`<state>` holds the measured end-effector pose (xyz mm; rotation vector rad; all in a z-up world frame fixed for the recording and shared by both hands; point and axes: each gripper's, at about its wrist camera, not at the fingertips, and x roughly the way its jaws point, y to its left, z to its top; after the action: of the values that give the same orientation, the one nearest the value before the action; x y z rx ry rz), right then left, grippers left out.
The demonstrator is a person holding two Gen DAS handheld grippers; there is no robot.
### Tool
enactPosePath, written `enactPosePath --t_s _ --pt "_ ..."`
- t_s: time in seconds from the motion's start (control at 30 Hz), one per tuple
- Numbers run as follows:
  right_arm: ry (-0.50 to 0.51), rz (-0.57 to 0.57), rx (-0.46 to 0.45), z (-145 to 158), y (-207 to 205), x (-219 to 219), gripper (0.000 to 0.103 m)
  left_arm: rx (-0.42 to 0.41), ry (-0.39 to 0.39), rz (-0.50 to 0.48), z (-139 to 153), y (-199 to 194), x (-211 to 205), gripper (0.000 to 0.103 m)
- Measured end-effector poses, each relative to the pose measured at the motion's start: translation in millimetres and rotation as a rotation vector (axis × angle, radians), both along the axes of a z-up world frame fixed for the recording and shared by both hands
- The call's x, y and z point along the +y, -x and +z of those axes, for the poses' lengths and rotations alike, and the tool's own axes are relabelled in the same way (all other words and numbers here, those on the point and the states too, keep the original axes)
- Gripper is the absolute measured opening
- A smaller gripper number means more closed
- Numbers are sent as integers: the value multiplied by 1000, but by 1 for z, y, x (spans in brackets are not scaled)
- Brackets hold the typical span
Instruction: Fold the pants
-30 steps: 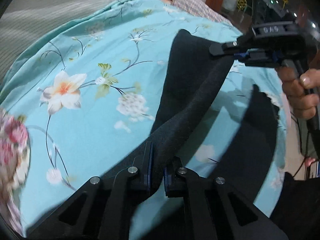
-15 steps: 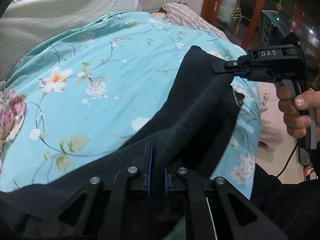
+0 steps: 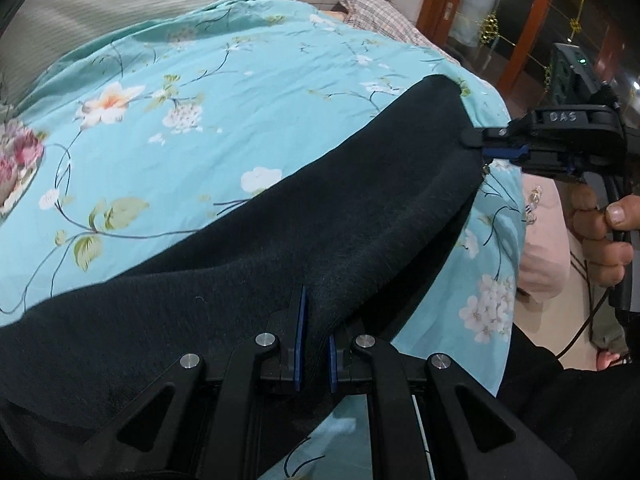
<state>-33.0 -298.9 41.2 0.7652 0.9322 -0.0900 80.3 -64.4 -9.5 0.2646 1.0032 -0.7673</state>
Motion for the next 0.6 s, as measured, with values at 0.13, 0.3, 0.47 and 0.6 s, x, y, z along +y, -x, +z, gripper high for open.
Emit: enactPosePath --t_s 0.13,0.3,0.47,0.6 --pt "19 -30 -23 9 4 -10 17 -1 -3 18 -3 2 1 8" --pt "51 -75 -36 21 10 -21 17 14 23 70 -3 4 8 10" --pt "108 -55 -52 31 13 -15 23 25 71 147 6 10 25 30" --pt "164 -16 -96 43 12 2 54 30 130 221 15 18 47 58"
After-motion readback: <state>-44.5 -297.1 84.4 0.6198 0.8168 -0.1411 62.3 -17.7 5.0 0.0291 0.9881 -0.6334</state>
